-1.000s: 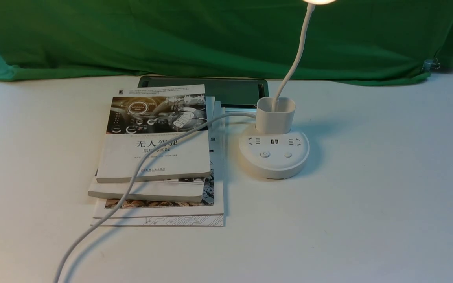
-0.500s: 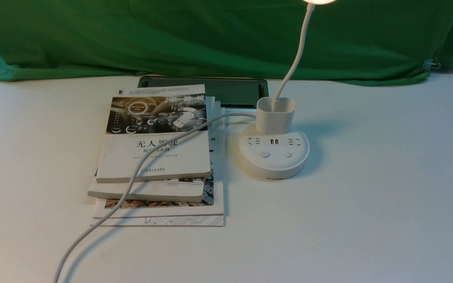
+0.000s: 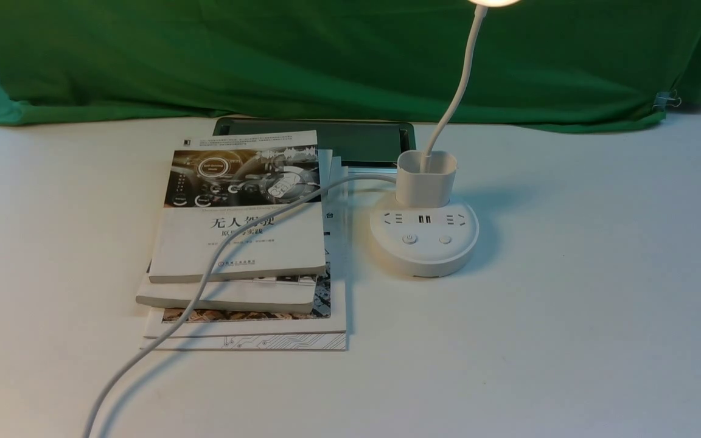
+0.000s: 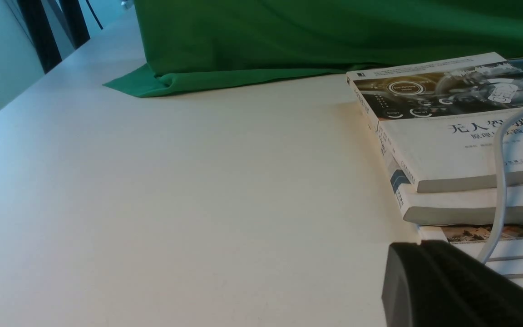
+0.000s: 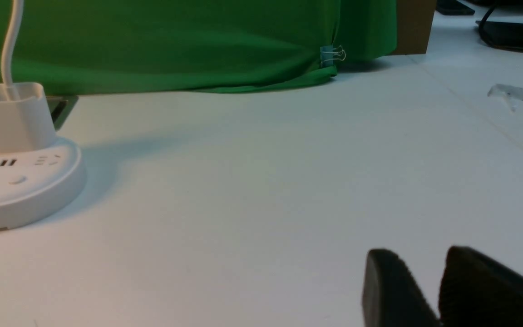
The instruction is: Turn on the desk lamp on the white desktop with your hand.
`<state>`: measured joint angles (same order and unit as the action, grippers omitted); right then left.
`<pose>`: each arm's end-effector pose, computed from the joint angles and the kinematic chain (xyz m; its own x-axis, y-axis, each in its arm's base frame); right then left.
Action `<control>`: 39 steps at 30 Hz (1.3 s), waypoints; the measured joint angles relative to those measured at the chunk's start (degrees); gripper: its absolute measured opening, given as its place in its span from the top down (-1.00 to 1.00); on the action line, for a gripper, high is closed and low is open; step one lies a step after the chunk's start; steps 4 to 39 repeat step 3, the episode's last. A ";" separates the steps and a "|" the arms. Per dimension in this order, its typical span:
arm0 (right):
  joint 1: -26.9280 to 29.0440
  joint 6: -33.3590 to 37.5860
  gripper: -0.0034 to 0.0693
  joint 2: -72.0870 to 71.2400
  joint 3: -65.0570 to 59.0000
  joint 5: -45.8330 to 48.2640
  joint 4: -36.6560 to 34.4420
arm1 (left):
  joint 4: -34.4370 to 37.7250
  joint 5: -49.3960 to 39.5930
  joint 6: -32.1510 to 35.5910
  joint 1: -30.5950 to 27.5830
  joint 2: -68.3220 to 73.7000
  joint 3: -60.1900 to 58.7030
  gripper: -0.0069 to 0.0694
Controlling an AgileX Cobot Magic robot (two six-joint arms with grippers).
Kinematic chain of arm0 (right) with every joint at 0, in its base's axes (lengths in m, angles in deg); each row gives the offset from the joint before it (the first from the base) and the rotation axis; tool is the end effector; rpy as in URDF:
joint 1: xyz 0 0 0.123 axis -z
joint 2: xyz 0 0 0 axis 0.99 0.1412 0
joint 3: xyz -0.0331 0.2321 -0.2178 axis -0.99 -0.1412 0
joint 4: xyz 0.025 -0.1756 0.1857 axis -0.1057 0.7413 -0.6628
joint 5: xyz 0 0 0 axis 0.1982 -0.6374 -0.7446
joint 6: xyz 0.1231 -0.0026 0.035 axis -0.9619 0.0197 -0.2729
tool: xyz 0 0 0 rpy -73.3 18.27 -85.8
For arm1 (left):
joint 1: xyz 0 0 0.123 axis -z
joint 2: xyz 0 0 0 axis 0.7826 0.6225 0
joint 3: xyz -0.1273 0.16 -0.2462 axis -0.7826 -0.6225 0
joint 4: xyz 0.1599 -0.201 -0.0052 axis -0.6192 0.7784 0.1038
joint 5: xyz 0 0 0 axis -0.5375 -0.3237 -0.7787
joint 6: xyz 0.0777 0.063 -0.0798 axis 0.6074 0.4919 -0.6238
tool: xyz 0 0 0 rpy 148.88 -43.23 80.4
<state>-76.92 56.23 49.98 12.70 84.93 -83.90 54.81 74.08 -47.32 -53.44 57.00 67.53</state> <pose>0.0626 -0.0055 0.1849 -0.1351 0.0480 -0.9897 0.0914 0.9952 0.0358 0.0623 0.0005 0.1843 -0.1407 0.0946 -0.9855 -0.0075 0.9953 0.0966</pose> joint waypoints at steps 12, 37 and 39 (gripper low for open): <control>0.00 0.00 0.25 0.00 0.00 0.00 0.00 | 0.00 0.00 0.00 0.00 0.00 0.00 0.76; 0.00 0.00 0.25 0.00 0.00 0.00 0.00 | 0.00 0.00 0.00 0.00 0.00 0.00 0.76; 0.00 0.00 0.25 0.00 0.00 0.00 0.00 | 0.00 0.00 0.00 0.00 0.00 0.00 0.76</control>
